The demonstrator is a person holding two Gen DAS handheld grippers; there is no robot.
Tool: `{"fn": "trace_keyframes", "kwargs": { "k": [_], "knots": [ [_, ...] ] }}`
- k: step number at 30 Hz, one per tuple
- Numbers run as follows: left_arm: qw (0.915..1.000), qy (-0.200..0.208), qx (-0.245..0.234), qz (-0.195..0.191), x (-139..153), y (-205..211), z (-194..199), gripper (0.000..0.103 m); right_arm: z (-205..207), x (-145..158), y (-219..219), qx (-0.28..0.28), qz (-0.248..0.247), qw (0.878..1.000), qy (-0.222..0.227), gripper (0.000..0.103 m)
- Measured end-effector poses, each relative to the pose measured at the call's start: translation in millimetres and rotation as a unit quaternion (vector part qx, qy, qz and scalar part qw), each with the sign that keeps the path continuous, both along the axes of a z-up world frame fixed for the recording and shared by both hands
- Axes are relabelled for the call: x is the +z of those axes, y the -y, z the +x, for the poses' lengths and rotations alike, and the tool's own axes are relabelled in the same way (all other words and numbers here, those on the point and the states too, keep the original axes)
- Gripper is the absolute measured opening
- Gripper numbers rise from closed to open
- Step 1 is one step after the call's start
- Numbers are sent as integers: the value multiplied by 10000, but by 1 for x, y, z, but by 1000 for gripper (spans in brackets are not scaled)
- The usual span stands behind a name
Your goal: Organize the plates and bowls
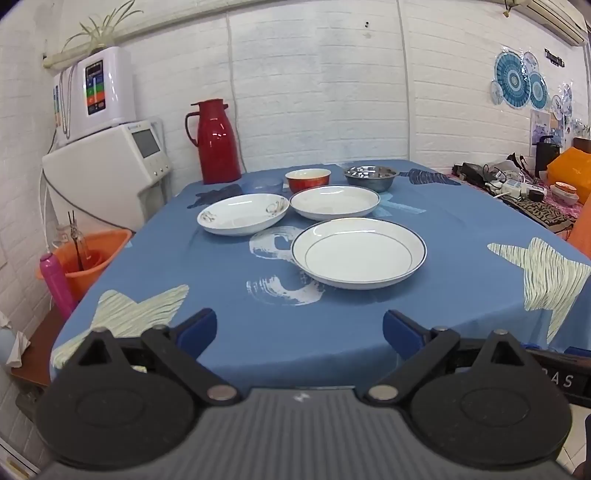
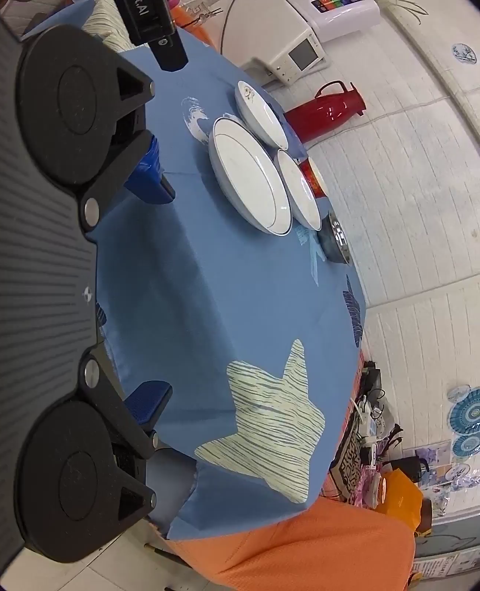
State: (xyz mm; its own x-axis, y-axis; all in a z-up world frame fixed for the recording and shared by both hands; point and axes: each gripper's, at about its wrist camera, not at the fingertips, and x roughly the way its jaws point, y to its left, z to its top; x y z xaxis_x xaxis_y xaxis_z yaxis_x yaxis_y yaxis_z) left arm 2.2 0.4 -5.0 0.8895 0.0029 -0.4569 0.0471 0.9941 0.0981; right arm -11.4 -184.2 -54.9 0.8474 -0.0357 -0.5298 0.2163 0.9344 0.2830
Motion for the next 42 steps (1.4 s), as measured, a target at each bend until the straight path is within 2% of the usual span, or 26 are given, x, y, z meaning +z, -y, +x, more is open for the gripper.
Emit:
{"fn": "trace_keyframes", "kwargs": {
  "k": [4, 21, 29, 34, 42],
  "knots": [
    [10000, 20, -12, -36, 1, -1, -2, 96, -2, 2, 0, -60, -45, 9999, 108, 90],
    [10000, 9, -40, 5, -3, -1, -4, 96, 2, -2, -5, 101, -121, 9999, -21, 90],
    [9993, 26, -279, -247, -1, -5, -7, 96, 1, -1, -10, 304, -167, 9994, -18, 90],
    [9994, 104, -326, -107, 0, 2, -10, 96, 2, -2, -11, 307, -163, 9994, -44, 90],
    [9996, 47, -271, -117, -1, 1, -9, 96, 4, -4, -13, 354, -116, 9993, -95, 90]
  ]
}}
